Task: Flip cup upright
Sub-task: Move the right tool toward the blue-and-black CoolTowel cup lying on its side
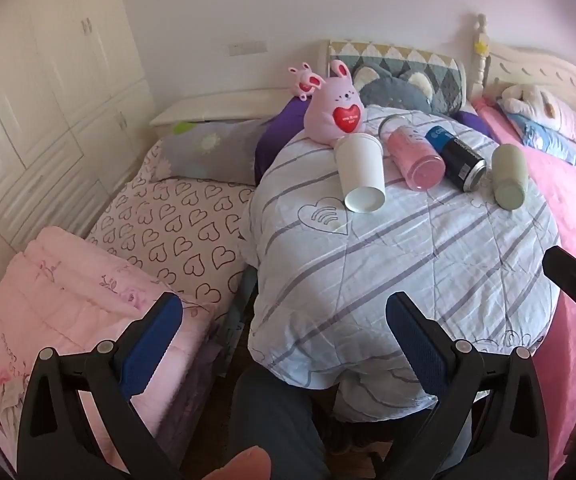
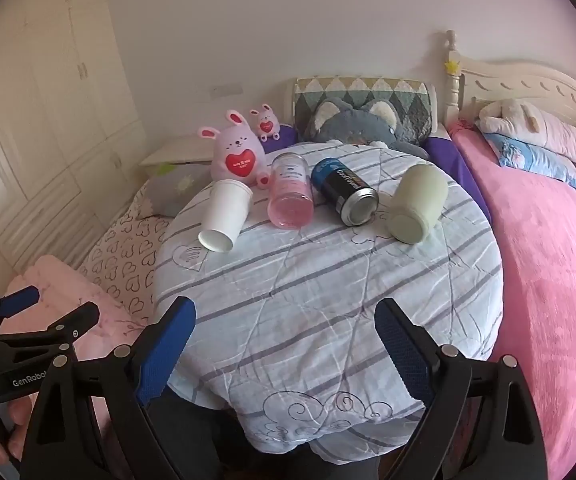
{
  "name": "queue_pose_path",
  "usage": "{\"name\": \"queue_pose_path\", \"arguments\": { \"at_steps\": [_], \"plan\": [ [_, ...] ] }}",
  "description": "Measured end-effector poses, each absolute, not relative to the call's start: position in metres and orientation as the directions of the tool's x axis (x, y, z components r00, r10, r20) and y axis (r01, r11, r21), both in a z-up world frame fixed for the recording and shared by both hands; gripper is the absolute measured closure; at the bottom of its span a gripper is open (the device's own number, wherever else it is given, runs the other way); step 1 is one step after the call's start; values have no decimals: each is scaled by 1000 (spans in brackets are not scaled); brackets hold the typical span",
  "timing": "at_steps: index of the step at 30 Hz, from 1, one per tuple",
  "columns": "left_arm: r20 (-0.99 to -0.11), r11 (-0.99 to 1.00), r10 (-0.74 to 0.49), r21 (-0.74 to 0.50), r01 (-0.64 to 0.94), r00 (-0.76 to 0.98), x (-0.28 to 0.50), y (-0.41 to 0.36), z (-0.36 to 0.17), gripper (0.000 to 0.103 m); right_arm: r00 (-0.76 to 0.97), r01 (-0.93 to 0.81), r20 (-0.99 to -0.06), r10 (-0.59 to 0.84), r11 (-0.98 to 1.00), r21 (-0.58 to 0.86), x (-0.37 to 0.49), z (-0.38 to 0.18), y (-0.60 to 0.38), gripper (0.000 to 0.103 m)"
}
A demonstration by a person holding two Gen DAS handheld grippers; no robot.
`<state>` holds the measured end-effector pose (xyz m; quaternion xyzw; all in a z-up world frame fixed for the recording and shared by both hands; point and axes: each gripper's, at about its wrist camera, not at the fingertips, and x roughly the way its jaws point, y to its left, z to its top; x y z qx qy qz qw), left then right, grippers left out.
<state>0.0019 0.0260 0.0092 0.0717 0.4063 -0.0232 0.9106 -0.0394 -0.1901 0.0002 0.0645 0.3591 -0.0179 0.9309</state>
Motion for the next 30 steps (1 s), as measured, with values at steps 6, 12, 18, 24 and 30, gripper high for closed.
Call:
{"name": "queue_pose_path", "arguments": {
  "at_steps": [6, 12, 18, 24, 30],
  "plan": [
    [-742, 990, 18, 107, 92, 671, 12, 35, 8, 0, 739, 61, -674, 9, 995, 81, -30, 3, -180, 10],
    [-739, 991, 23, 104, 79, 674, 24, 44, 8, 0, 728, 51, -685, -5, 998, 47, -11, 3, -175, 10],
    [-740, 991, 30, 110, 77, 671, 44, 45, 5, 0, 704, 45, -710, -24, 999, 11, 18, -4, -181, 10],
    [-751, 989, 33, 121, 89, 659, 78, 31, -4, 0, 660, 63, -746, -90, 996, -64, 64, -17, -204, 10],
    [-759, 986, 34, 133, 104, 650, 129, 2, -11, 0, 615, 69, -779, -125, 992, -106, 118, -29, -237, 10]
  ]
}}
